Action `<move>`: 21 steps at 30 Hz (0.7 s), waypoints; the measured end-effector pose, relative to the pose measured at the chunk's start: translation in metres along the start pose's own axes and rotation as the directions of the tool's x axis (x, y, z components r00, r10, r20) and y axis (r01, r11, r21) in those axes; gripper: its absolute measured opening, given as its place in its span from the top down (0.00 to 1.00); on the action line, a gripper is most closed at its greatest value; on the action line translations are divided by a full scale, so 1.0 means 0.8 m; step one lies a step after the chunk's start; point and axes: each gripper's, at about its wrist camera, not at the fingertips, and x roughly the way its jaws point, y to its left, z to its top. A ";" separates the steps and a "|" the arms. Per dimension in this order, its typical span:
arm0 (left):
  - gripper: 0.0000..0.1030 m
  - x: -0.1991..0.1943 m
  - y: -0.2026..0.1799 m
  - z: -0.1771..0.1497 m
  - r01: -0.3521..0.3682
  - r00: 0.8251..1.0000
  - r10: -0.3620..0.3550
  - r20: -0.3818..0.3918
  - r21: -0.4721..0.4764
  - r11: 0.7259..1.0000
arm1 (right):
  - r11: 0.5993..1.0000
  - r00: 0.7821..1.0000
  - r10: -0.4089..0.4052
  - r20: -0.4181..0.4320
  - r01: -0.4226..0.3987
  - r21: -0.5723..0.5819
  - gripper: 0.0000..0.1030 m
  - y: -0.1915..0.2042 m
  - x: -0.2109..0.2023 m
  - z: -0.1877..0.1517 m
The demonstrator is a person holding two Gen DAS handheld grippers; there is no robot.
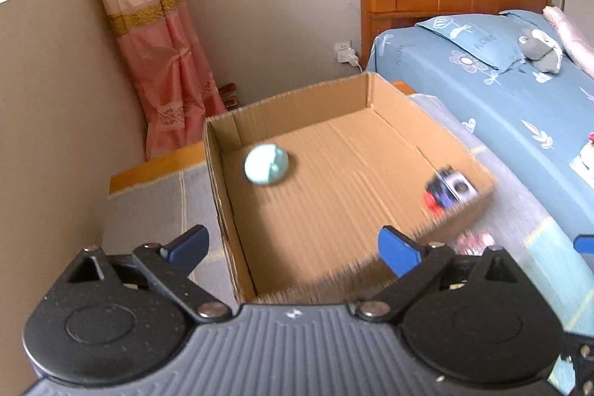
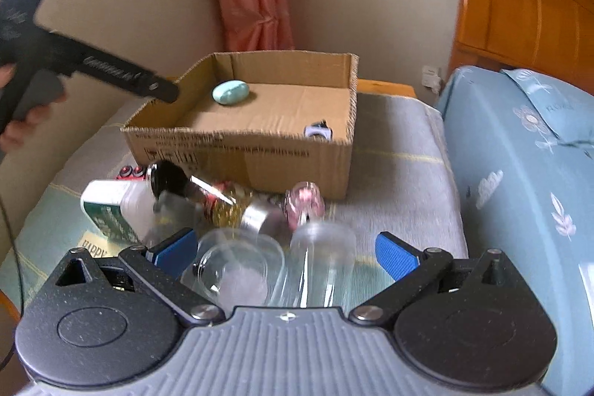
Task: Organize rigid objects
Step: 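Withdraw both open tools from the box back over the table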
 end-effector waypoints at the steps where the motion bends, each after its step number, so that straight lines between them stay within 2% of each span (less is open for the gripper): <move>1: 0.05 -0.004 -0.003 -0.009 -0.005 1.000 0.005 0.004 -0.003 1.000 | 1.000 1.000 -0.011 0.005 0.011 0.002 0.00 0.002 -0.003 -0.005; 7: 0.05 -0.020 -0.019 -0.057 -0.001 1.000 0.001 0.011 -0.008 1.000 | 0.999 0.999 -0.032 0.032 0.031 0.037 0.00 0.011 -0.020 -0.030; 14: 0.05 -0.018 -0.032 -0.092 -0.091 0.995 0.091 0.049 -0.002 0.996 | 0.997 1.000 -0.018 0.010 0.017 0.079 0.00 0.009 -0.017 -0.048; 21: 0.05 -0.011 -0.037 -0.108 -0.078 0.996 0.079 0.034 -0.044 0.996 | 0.993 1.000 -0.001 -0.007 0.002 0.115 0.00 0.005 -0.011 -0.058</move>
